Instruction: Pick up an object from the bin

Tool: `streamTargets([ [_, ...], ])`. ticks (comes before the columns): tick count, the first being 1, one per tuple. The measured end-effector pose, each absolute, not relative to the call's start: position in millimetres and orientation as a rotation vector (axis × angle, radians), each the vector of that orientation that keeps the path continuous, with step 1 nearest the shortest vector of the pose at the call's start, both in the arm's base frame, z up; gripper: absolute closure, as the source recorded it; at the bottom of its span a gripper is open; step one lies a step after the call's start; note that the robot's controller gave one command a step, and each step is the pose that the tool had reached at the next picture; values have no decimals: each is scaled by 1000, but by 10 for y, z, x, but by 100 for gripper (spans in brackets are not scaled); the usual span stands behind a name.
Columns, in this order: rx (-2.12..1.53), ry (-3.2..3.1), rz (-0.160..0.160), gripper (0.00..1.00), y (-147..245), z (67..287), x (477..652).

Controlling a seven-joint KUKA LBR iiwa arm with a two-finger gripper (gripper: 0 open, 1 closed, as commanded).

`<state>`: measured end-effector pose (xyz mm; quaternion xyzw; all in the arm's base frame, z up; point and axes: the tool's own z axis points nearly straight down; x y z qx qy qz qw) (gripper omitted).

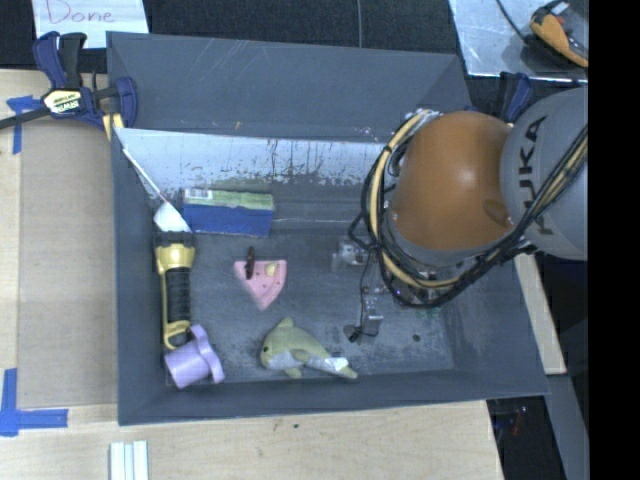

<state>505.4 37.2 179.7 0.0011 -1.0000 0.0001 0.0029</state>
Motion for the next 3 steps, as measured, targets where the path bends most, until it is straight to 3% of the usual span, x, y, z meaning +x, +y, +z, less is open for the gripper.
streamTargets([
  [1,0,-3144,-1,0,371,1842,5071],
  [2,94,-3140,-2,0,984,687,4882],
  [3,346,-3145,2,0,1059,1345,4871],
])
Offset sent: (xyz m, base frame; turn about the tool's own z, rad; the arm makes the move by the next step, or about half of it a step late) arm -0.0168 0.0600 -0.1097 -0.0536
